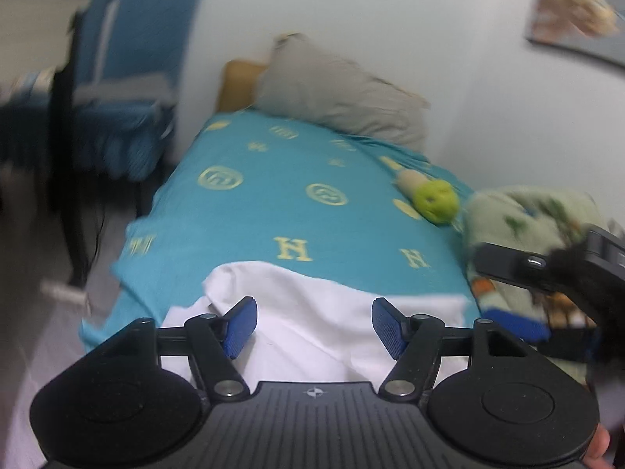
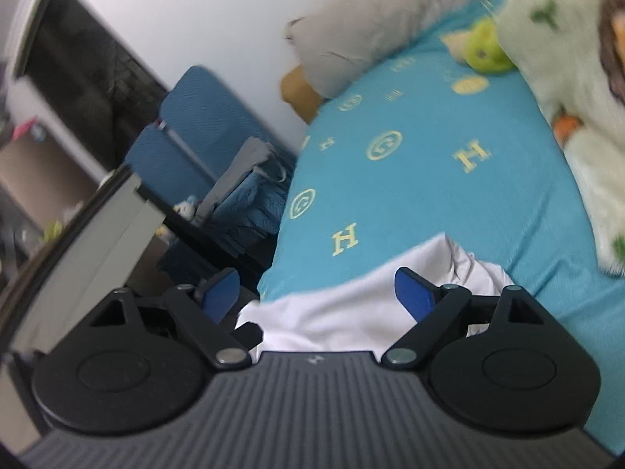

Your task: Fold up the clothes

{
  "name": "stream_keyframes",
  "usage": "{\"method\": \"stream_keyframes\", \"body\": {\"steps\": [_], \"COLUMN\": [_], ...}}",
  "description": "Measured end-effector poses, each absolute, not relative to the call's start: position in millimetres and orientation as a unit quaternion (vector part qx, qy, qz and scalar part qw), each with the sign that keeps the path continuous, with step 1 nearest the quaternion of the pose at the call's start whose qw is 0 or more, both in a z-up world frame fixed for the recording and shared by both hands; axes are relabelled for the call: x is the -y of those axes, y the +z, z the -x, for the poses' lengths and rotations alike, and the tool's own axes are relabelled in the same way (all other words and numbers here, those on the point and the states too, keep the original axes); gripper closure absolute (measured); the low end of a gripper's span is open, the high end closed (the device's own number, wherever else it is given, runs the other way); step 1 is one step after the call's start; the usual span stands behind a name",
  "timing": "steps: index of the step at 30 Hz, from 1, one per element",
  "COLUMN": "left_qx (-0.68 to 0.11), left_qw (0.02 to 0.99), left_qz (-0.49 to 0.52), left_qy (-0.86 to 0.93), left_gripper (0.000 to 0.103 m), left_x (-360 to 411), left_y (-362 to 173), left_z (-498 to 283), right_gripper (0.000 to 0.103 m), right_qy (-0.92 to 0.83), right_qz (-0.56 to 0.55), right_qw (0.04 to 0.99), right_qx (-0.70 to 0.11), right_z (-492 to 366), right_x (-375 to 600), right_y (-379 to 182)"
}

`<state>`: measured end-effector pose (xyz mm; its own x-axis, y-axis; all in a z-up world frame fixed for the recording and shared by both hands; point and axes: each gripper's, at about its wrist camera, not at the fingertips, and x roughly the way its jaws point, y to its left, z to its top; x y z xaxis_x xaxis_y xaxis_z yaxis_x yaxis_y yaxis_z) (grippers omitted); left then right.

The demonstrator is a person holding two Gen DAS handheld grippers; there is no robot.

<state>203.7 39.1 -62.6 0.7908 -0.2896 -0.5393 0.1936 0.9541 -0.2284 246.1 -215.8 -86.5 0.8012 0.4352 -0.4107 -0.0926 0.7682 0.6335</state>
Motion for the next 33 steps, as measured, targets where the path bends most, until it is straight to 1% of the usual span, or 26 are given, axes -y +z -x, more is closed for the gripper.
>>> {"method": "stream_keyframes", "body": {"steps": [2, 3, 4, 5, 7, 9, 12, 16, 26, 33], "left_qx": [-0.308, -0.313, -0.317, -0.32, -0.336, -0.352, -0.368, -0.357, -0.34, -0.318], "left_qw": [0.941, 0.94, 0.94, 0.94, 0.936, 0.931, 0.925, 0.93, 0.937, 0.946], "left_qz": [0.063, 0.053, 0.044, 0.031, 0.017, 0.016, 0.022, 0.017, 0.006, 0.005], "left_qy": [-0.125, -0.123, -0.12, -0.115, -0.101, -0.094, -0.089, -0.087, -0.083, -0.055], "left_gripper": [0.034, 0.034, 0.034, 0.034, 0.034, 0.035, 0.035, 0.036, 0.036, 0.033], "left_x": [-33.6, -30.8, -28.2, -25.9, -23.8, -25.2, -29.0, -28.4, -20.1, -5.8], "left_y": [-67.6, -70.1, -73.1, -77.8, -88.4, -97.6, -109.3, -106.3, -69.5, -22.8], "left_z": [-202.0, -201.1, -200.8, -202.5, -210.4, -218.5, -228.9, -223.0, -164.2, -145.8], "right_gripper": [0.015, 0.029, 0.036, 0.037, 0.053, 0.054, 0.054, 0.054, 0.053, 0.054], "right_qy": [0.139, 0.134, 0.128, 0.122, 0.112, 0.104, 0.104, 0.106, 0.097, 0.062], "right_qz": [-0.279, -0.265, -0.247, -0.229, -0.189, -0.156, -0.145, -0.141, -0.15, -0.158], "right_qw": [0.905, 0.908, 0.911, 0.913, 0.918, 0.918, 0.914, 0.917, 0.926, 0.93], "right_qx": [-0.289, -0.295, -0.304, -0.314, -0.331, -0.35, -0.363, -0.358, -0.332, -0.325], "right_z": [-244.2, -244.5, -248.0, -251.6, -262.4, -273.6, -277.1, -264.5, -216.2, -193.5], "right_x": [212.1, 211.1, 209.5, 207.9, 202.4, 196.6, 195.0, 193.3, 192.9, 198.2], "right_y": [-88.4, -90.1, -94.0, -98.0, -107.5, -118.3, -130.0, -125.4, -95.6, -77.1]}}
